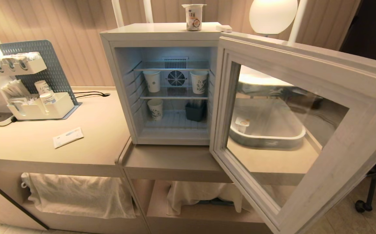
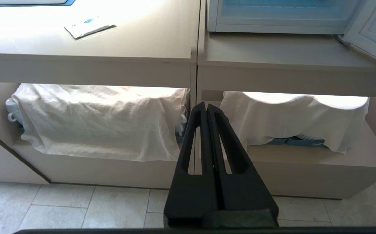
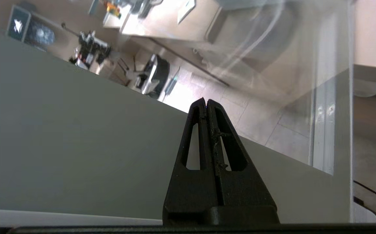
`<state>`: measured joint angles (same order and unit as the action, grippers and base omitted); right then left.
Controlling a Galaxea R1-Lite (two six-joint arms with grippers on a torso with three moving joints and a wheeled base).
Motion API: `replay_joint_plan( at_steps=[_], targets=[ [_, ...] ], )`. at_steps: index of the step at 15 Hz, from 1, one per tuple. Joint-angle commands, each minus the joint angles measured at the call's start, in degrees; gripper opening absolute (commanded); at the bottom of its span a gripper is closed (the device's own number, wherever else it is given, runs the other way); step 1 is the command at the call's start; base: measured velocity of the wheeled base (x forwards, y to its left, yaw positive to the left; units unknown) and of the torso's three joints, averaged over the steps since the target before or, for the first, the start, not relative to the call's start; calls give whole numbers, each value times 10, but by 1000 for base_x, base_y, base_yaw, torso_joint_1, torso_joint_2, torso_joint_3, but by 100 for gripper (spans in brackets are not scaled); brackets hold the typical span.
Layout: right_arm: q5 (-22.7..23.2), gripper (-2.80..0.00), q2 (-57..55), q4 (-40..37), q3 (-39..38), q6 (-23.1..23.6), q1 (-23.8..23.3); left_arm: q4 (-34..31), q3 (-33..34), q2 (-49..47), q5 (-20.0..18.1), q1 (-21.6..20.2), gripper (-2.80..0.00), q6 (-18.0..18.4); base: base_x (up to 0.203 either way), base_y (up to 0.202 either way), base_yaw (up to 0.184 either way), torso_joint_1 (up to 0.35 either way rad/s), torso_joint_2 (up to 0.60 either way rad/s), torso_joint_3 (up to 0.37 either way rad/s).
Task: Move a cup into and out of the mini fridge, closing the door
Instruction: Close the freezer door
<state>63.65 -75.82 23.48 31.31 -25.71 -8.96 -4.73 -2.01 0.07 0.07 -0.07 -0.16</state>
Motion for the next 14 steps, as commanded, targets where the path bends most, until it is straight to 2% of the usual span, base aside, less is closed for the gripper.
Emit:
replay_joint_plan(
  at_steps=[1, 5, 6, 7, 10, 14],
  targets=[
    [-35, -280, 53, 2, -4, -12, 64, 0, 0, -1, 0, 0, -280, 0, 0, 0, 0, 0, 0, 0],
    [-178, -280, 81, 3, 0, -37, 233, 0, 0, -1, 0, 0, -280, 0, 0, 0, 0, 0, 0, 0],
    [-231, -280, 74, 4, 7, -38, 280, 0, 0, -1, 0, 0, -280, 0, 0, 0, 0, 0, 0, 0],
    [-308, -280, 55, 5, 22, -39, 325, 0, 0, -1, 0, 0, -280, -1, 0, 0, 0, 0, 0, 0],
    [-475, -280, -56, 8, 85, -36, 404, 0, 0, -1, 0, 0, -280, -1, 0, 0, 0, 0, 0, 0],
    [-653, -280, -214, 5, 224, -20, 472, 1, 0, -1, 1, 0, -280, -1, 0, 0, 0, 0, 0, 0]
  ],
)
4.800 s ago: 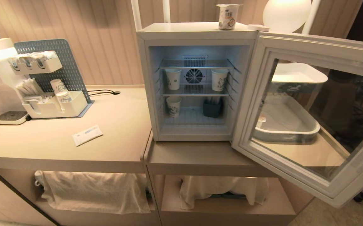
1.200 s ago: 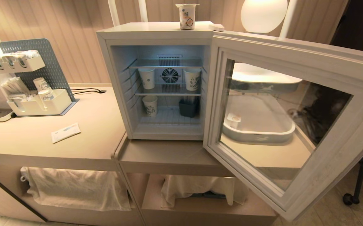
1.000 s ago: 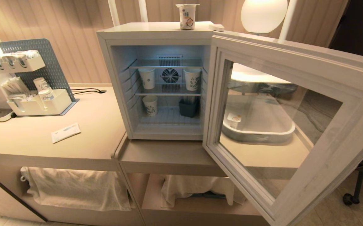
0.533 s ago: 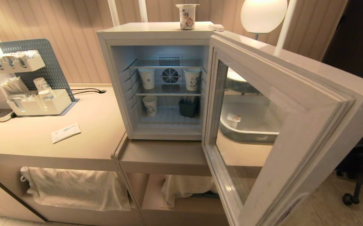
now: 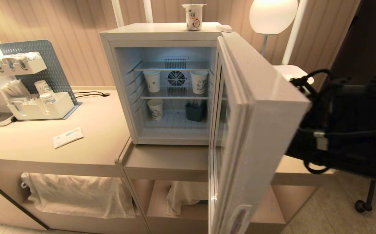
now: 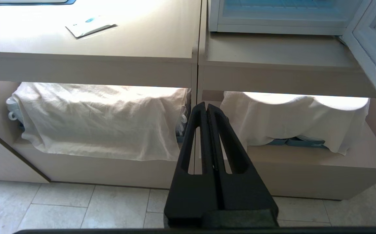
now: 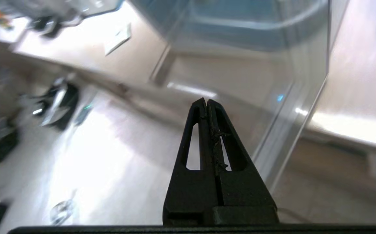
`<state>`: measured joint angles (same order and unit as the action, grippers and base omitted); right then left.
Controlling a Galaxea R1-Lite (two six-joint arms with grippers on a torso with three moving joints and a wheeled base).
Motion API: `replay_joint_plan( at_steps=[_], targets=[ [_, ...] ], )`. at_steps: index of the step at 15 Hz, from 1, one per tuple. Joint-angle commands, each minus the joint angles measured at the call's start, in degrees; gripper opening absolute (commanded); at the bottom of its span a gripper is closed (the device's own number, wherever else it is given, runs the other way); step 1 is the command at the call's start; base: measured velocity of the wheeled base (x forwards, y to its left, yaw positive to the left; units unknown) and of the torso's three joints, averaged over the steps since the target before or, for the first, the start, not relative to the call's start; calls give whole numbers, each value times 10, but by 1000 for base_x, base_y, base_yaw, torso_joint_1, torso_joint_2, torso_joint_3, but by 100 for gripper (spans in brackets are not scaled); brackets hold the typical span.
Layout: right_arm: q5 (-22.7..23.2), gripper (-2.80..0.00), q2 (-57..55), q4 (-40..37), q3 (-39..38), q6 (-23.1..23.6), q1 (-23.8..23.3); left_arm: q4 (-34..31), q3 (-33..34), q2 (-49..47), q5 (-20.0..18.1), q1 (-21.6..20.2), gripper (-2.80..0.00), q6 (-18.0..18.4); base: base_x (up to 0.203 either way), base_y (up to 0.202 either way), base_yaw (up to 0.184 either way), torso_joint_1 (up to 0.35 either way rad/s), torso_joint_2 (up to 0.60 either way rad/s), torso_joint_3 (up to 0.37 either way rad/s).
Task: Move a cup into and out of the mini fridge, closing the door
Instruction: Close the freezer door
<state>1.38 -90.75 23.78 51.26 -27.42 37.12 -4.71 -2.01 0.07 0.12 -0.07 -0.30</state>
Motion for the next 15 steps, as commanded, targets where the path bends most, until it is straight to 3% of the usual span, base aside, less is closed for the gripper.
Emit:
replay_joint_plan(
  at_steps=[1, 10, 13, 15],
  targets=[
    [-61, -280, -99, 1, 62, 13, 23, 0, 0, -1, 1, 0, -280, 0, 0, 0, 0, 0, 0, 0],
    [-243, -280, -300, 6, 310, 205, 93, 0, 0, -1, 1, 0, -280, 0, 0, 0, 0, 0, 0, 0],
    [-297, -280, -345, 7, 371, 234, 117, 0, 0, -1, 1, 0, -280, -1, 0, 0, 0, 0, 0, 0],
    [-303, -280, -349, 10, 372, 241, 119, 0, 0, -1, 1, 0, -280, -1, 0, 0, 0, 0, 0, 0]
  ],
)
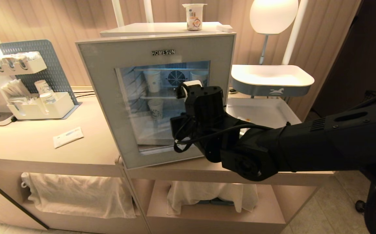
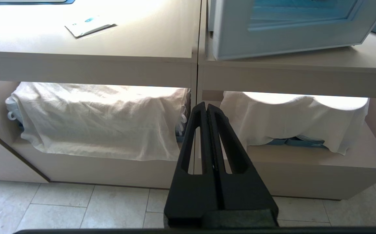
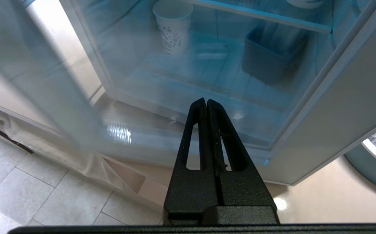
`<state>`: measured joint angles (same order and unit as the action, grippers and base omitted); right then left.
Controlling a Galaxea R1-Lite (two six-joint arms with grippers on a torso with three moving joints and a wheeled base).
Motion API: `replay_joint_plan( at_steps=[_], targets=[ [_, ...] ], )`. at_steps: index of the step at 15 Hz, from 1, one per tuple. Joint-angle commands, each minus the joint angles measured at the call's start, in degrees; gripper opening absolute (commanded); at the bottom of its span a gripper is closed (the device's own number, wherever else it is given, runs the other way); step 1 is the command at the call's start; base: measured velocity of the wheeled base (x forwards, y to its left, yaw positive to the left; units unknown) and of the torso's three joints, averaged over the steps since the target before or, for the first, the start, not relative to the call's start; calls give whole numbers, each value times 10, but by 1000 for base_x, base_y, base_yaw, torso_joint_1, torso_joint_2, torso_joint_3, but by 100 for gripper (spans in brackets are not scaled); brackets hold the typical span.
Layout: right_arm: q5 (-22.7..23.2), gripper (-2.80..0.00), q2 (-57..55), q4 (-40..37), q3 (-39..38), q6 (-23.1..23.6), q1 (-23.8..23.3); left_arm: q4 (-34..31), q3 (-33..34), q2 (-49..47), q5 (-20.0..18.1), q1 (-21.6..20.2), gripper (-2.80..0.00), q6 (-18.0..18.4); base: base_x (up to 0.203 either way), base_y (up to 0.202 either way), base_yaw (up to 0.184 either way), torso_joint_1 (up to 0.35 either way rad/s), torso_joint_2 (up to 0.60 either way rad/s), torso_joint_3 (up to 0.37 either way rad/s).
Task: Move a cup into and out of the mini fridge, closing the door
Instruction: Close the freezer door
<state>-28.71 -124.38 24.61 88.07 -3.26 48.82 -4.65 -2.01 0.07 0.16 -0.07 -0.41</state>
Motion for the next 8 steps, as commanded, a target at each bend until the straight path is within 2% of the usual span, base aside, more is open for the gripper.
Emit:
replay_joint_plan(
  at_steps=[1, 8],
  targets=[
    [-2, -280, -14, 2, 6, 2, 2, 0, 0, -1, 0, 0, -280, 0, 0, 0, 0, 0, 0, 0],
    [-9, -280, -32, -29, 76, 20, 1, 0, 0, -1, 0, 0, -280, 0, 0, 0, 0, 0, 0, 0]
  ],
)
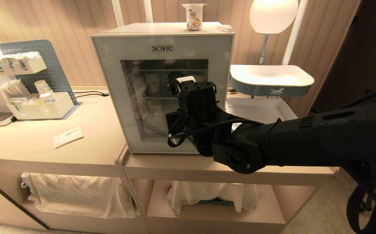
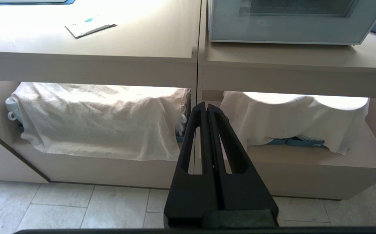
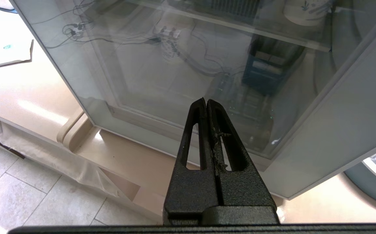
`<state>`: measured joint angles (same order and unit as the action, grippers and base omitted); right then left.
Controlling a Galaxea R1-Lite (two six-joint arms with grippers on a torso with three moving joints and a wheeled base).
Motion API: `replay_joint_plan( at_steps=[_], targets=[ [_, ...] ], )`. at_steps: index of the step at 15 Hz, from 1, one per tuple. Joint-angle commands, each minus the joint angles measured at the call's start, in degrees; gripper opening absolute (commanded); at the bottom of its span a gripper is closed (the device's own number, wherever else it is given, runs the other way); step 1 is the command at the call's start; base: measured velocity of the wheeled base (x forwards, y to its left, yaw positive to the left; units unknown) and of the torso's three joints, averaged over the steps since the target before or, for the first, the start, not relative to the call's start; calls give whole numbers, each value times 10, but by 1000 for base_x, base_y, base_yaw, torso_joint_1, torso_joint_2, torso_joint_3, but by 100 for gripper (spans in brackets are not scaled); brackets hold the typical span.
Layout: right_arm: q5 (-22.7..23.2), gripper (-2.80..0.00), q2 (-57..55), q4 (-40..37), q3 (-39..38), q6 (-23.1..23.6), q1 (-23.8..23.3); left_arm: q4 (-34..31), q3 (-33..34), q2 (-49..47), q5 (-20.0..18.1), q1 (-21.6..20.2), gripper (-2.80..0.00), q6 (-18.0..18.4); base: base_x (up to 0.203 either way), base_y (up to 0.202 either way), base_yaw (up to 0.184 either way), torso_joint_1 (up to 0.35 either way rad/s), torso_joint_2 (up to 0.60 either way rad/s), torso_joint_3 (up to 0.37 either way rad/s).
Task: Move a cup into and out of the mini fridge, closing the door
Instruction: Close the freezer door
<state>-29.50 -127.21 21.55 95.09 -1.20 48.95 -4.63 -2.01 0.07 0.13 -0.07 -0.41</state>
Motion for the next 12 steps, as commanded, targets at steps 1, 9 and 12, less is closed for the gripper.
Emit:
replay_joint_plan(
  at_steps=[1, 9, 12],
  targets=[
    [-3, -280, -1, 2, 3, 0, 0, 0, 0, -1, 0, 0, -280, 0, 0, 0, 0, 0, 0, 0],
    [-157, -280, 292, 10, -172, 36, -67, 0, 0, -1, 0, 0, -280, 0, 0, 0, 0, 0, 0, 0],
    [-213, -280, 455, 8, -274, 46, -163, 0, 0, -1, 0, 0, -280, 0, 0, 0, 0, 0, 0, 0]
  ],
)
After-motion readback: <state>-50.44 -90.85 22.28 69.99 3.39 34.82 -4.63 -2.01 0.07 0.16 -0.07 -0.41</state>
